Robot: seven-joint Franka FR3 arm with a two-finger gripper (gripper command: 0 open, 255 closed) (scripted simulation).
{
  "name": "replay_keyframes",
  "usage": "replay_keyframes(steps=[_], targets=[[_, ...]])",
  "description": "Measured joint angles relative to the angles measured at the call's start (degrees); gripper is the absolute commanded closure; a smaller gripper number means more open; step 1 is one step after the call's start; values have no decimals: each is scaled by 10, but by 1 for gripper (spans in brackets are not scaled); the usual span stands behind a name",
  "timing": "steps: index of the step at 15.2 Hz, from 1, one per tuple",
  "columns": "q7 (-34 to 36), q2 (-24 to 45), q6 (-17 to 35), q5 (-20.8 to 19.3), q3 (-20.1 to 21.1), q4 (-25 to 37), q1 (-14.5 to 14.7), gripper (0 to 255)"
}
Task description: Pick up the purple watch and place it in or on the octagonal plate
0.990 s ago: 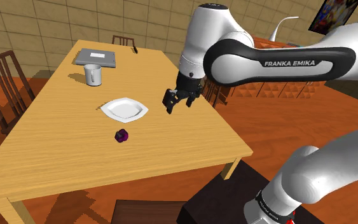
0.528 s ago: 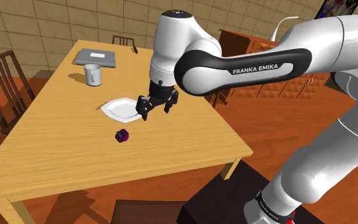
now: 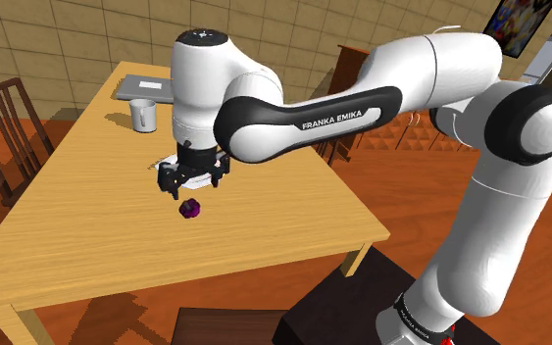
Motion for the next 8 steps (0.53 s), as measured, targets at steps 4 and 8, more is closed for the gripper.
replay_keyframes(steps=[4, 8], targets=[[39, 77, -14, -49, -8, 69, 43, 0], [47, 96, 2, -63, -15, 68, 47, 0]])
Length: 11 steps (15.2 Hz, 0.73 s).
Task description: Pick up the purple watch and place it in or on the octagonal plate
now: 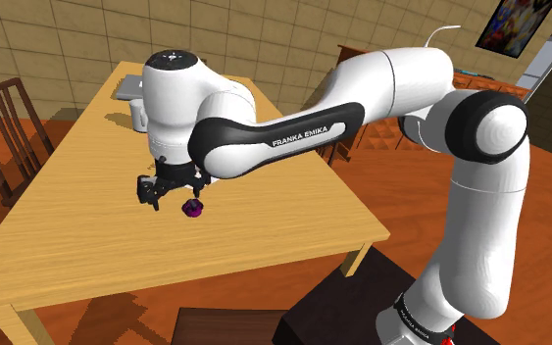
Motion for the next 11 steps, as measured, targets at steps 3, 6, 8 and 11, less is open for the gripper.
replay_keyframes(steps=[3, 6, 8, 11], targets=[[6, 7, 15, -7, -3, -9, 0, 0], [6, 8, 18, -9, -4, -9, 0, 0], [6, 8, 19, -10, -5, -9, 0, 0], [5, 7, 18, -10, -5, -7, -1, 255]])
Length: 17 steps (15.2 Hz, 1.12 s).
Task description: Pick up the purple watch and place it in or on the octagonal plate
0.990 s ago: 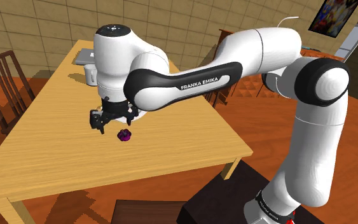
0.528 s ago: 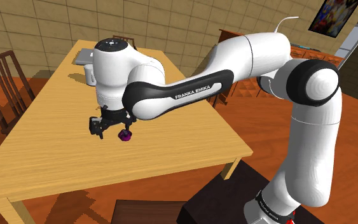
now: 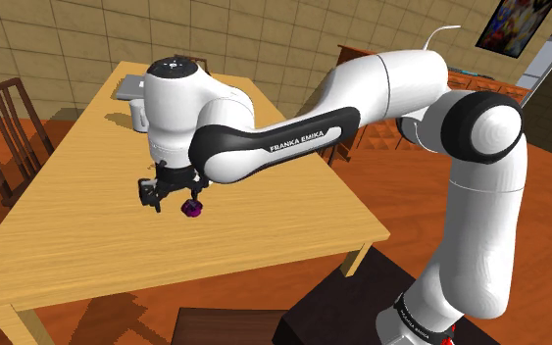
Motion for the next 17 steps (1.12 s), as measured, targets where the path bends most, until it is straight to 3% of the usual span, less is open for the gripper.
replay_keyframes(steps=[8, 11, 12, 13, 14, 15, 16, 17], targets=[[3, 9, -5, -5, 1, 25, 11, 255], [-1, 1, -6, 3, 2, 7, 3, 255], [-1, 1, -6, 3, 3, 7, 3, 0], [-1, -1, -4, 3, 4, 8, 3, 0], [-31, -35, 39, 23, 23, -43, -33, 0], [-114, -83, 124, 70, 56, -119, -96, 0], [-242, -134, 220, 151, 95, -193, -165, 0], [-411, -174, 291, 275, 125, -249, -221, 0]])
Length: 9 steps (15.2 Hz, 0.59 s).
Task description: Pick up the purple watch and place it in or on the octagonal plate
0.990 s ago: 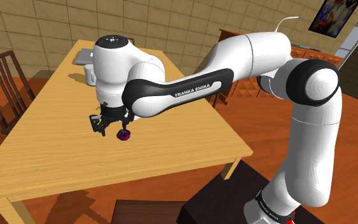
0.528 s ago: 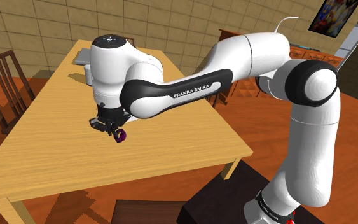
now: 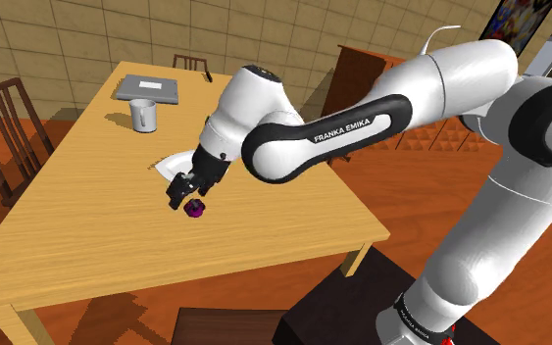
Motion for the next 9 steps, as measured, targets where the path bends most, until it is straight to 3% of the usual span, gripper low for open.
replay_keyframes(steps=[1, 2, 4, 9], targets=[[-164, -15, 41, 104, 20, -29, -33, 0], [-253, -18, 65, 146, 27, -43, -46, 0], [-285, -5, 95, 151, 28, -53, -48, 0], [-258, 35, 128, 100, 11, -51, -27, 0]])
